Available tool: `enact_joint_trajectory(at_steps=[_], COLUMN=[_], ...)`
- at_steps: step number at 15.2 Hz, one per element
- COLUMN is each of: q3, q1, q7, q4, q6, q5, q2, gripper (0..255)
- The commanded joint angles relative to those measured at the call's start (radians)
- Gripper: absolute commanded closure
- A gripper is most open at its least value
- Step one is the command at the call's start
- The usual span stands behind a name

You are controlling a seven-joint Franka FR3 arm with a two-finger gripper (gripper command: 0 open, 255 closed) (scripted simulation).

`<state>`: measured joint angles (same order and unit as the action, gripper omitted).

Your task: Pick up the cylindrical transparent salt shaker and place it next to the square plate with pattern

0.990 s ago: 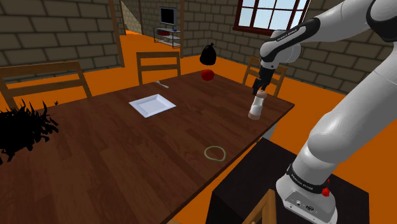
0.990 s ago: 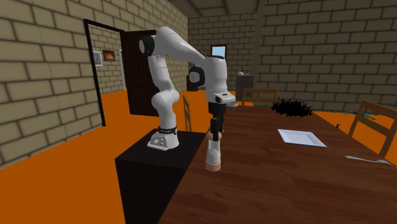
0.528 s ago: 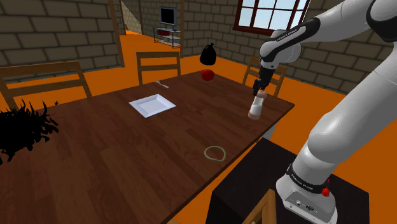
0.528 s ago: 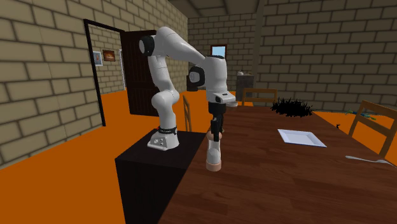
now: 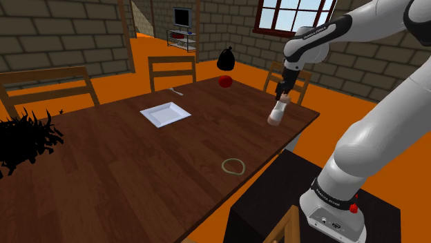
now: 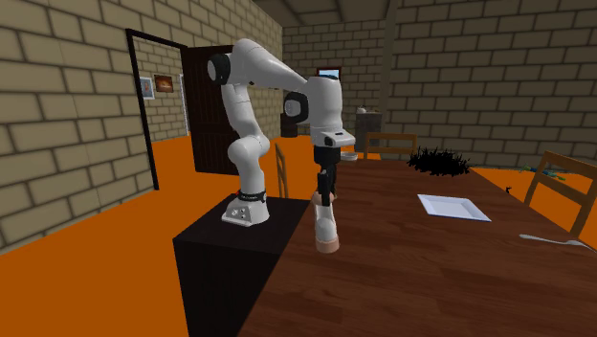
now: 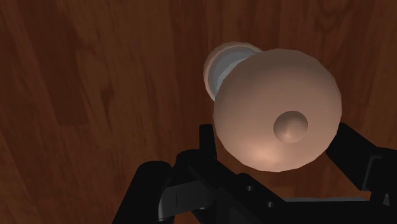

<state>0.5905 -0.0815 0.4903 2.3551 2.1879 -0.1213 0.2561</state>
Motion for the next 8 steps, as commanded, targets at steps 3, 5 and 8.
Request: enact_joint_trajectory(at_steps=[3,5,8], q3=[-0.011,-0.017,-0.025], q1=[-0.004,-0.004,-0.005], q7=[-0.011,-0.015,-0.020], q4=[-0.031,-0.049,-0.078], q6=[-0.056,-0.085,-0.127], q5=[-0.011,-0.015,-0.018], q2=[0.028,0.039,0.054], gripper=[255,255,255])
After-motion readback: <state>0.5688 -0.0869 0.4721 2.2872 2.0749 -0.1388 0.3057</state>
